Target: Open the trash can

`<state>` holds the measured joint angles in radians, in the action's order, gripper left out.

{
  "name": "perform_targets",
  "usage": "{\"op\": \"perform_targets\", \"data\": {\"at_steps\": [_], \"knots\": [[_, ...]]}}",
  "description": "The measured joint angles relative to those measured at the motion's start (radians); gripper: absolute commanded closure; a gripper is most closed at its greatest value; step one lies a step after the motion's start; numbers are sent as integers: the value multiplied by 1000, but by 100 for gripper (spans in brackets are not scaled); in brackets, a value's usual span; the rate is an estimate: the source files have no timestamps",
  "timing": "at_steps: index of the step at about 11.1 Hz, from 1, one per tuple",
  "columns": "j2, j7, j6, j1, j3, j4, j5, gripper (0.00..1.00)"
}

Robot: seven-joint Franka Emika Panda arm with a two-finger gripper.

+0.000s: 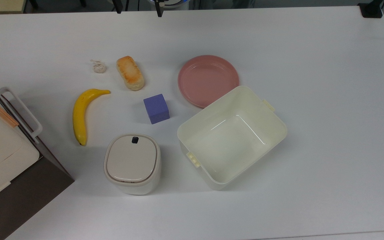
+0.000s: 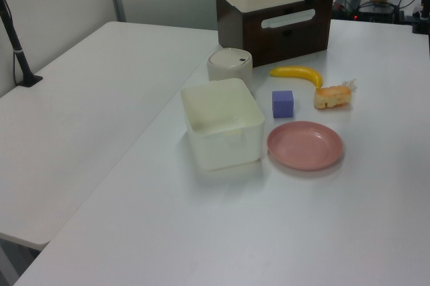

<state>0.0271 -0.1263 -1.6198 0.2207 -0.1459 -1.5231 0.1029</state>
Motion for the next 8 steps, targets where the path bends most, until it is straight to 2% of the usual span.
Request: {"op": "perform_targets", "data": {"at_steps": [5,8], "knots": [[-20,12,0,10,2,-1,-3,0],[-20,138,0,8,1,-7,-15,0]]}}
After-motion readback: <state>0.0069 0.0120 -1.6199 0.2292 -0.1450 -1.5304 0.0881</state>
